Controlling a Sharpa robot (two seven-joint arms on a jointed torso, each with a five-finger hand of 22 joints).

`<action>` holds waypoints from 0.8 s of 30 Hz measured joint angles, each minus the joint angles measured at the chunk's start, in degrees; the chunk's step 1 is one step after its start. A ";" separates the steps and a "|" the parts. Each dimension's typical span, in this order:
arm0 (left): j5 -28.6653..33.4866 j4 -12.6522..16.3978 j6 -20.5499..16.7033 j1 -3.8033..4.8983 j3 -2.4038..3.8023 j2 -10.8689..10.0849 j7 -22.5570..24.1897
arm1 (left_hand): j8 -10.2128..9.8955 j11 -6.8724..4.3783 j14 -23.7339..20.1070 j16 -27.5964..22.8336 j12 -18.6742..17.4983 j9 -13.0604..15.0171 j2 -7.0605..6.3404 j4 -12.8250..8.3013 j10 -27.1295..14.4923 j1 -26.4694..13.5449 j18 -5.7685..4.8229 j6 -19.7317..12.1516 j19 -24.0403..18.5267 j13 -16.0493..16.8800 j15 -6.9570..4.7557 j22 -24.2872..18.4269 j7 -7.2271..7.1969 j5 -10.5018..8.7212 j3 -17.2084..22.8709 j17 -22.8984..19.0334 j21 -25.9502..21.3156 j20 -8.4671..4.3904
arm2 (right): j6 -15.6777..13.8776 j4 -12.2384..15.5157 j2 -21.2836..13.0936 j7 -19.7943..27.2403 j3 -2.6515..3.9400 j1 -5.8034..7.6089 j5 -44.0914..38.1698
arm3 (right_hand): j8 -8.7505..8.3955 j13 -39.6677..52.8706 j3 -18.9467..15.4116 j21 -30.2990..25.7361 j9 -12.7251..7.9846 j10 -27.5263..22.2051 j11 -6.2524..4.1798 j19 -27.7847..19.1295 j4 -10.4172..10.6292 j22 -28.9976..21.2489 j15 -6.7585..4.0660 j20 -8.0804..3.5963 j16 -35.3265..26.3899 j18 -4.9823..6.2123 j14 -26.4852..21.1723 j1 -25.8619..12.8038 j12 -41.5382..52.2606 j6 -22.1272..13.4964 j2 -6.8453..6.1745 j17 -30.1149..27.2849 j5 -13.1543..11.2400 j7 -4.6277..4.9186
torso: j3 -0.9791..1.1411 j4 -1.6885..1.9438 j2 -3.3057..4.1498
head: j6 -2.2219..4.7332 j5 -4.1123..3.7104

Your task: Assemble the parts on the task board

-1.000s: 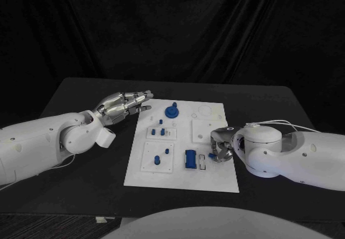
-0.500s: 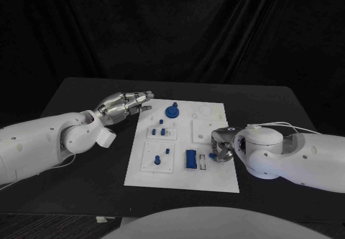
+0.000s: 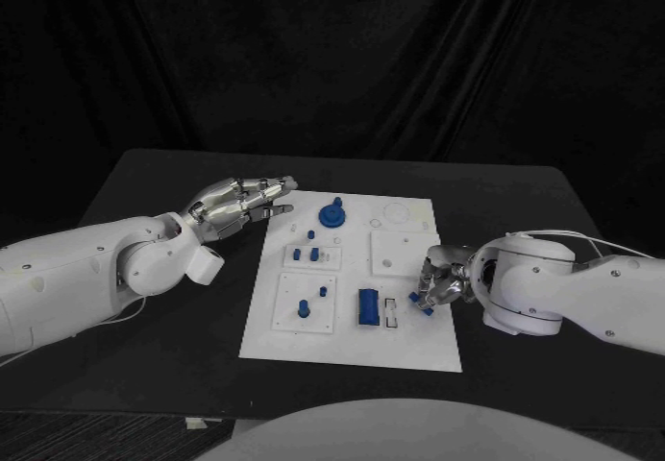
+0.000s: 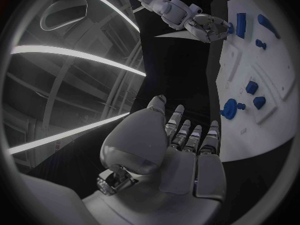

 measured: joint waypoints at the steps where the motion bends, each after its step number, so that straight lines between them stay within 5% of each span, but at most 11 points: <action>1: 0.00 0.00 0.00 0.00 0.00 0.00 -0.01 | 0.00 0.00 0.00 0.00 0.00 0.00 0.00 0.00 0.00 0.00 0.00 0.00 0.00 0.00 0.00 0.00 0.00 0.00 0.00 0.02 0.00 0.00 | -0.35 -0.09 -0.15 -0.07 -0.07 0.19 2.25 | 0.00 0.00 0.01 0.00 0.00 0.00 0.00 0.00 0.00 0.00 0.00 0.00 0.00 0.00 0.00 0.00 0.00 0.00 0.00 0.00 0.00 0.00 | 0.01 0.00 0.00 | 0.00 0.01; 13: 0.00 0.01 0.02 0.00 0.00 -0.04 -0.05 | 0.00 0.00 0.00 0.00 0.00 0.00 0.00 0.00 0.00 0.00 0.00 0.00 0.00 -0.01 0.00 -0.01 0.00 0.00 0.00 0.05 0.00 0.00 | -5.12 -0.52 -0.21 -0.57 -0.21 1.19 26.60 | 0.19 0.00 0.00 0.21 0.36 -0.21 -0.21 0.00 0.00 0.00 -0.01 0.00 0.00 0.00 -0.01 -0.37 0.00 0.06 0.37 0.00 -0.02 0.00 | -0.01 -0.01 -0.04 | 0.00 -0.04; 24: 0.00 -0.01 0.02 -0.01 0.00 0.05 -0.05 | 0.00 0.00 0.00 0.00 0.00 0.00 0.00 0.00 0.00 0.00 0.00 0.00 0.00 -0.01 0.00 -0.01 0.00 0.00 0.00 0.04 0.00 0.00 | -8.66 -1.35 1.01 -0.69 -0.23 1.21 35.05 | 0.18 0.00 -0.49 0.21 0.10 0.01 -0.43 0.21 0.48 -0.01 -0.44 -0.21 0.00 0.00 0.00 -1.40 0.00 0.30 0.80 0.00 -1.60 0.09 | -0.02 0.02 0.03 | 0.00 -0.22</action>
